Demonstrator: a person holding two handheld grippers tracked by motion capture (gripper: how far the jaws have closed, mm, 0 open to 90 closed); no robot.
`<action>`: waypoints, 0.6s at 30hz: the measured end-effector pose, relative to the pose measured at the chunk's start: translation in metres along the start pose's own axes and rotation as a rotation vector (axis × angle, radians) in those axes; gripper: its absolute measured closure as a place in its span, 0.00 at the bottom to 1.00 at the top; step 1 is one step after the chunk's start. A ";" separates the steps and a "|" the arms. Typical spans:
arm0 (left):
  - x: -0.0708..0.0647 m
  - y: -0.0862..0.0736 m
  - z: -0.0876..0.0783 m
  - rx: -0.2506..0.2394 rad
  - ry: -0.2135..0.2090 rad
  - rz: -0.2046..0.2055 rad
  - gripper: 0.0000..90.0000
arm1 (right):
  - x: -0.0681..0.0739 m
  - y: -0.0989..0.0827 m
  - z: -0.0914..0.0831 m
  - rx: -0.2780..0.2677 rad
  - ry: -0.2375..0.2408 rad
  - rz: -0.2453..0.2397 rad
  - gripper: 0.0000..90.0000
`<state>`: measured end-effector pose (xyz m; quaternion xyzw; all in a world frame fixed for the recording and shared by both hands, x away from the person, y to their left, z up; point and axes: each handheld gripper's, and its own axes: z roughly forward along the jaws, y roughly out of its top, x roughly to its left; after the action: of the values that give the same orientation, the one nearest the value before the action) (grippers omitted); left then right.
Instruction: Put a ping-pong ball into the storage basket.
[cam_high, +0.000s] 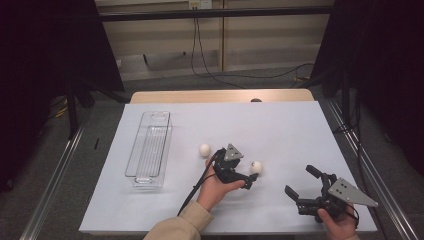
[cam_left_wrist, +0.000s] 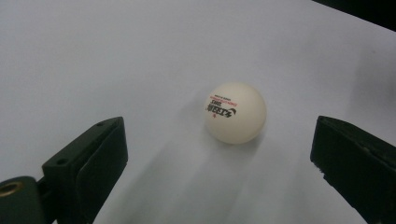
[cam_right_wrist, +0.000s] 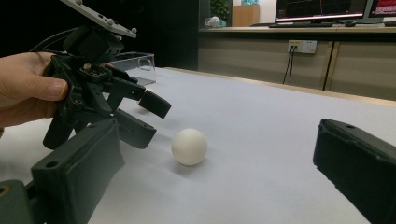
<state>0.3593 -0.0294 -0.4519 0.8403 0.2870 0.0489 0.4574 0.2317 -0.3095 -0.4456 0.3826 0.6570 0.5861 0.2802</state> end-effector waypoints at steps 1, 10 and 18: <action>0.000 0.000 0.000 -0.001 -0.001 -0.001 0.04 | 0.000 0.000 0.000 0.000 0.000 0.001 0.01; 0.000 0.001 0.002 0.003 0.012 -0.005 0.05 | -0.001 0.000 0.000 -0.003 0.001 0.003 0.01; -0.001 0.004 0.003 0.006 0.012 0.000 0.05 | 0.000 0.000 0.000 -0.002 0.001 0.003 0.01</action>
<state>0.3614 -0.0345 -0.4502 0.8414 0.2898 0.0530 0.4531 0.2317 -0.3100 -0.4457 0.3831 0.6560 0.5873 0.2791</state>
